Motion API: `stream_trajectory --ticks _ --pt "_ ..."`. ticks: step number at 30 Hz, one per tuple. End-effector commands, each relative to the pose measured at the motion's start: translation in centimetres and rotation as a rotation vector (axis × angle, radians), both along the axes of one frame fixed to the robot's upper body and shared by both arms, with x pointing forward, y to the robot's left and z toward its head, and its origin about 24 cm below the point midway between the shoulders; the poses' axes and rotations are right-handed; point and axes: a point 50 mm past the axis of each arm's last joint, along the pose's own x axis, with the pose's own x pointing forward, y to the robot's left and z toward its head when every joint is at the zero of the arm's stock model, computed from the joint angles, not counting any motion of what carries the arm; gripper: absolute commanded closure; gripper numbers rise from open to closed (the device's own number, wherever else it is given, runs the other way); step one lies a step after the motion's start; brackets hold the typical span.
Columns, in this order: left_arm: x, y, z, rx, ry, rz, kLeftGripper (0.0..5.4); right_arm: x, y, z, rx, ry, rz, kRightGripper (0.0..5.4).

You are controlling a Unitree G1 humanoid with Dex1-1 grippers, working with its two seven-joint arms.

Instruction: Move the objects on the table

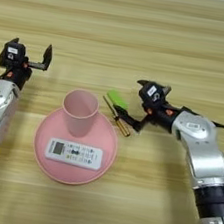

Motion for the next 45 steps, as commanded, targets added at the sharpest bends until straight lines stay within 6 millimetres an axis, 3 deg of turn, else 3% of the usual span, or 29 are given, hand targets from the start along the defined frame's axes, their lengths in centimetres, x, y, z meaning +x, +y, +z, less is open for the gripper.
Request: stream_trajectory --ticks 1,26,33,45 --pt "0.2 -0.1 0.5 0.011 -0.02 -0.002 0.0 1.4 0.4 -0.2 0.032 0.022 -0.077 0.02" --pt "0.2 -0.2 0.4 0.009 -0.026 -0.005 0.0 3.8 1.5 -4.7 0.031 0.16 -0.255 0.03" --pt "0.1 -0.2 0.4 0.009 -0.026 -0.006 0.0 4.0 1.6 -5.7 0.013 0.186 -0.267 0.65" --pt "0.1 -0.2 0.4 0.009 -0.027 -0.007 0.0 4.3 1.0 -6.8 -0.034 0.233 -0.303 2.29"
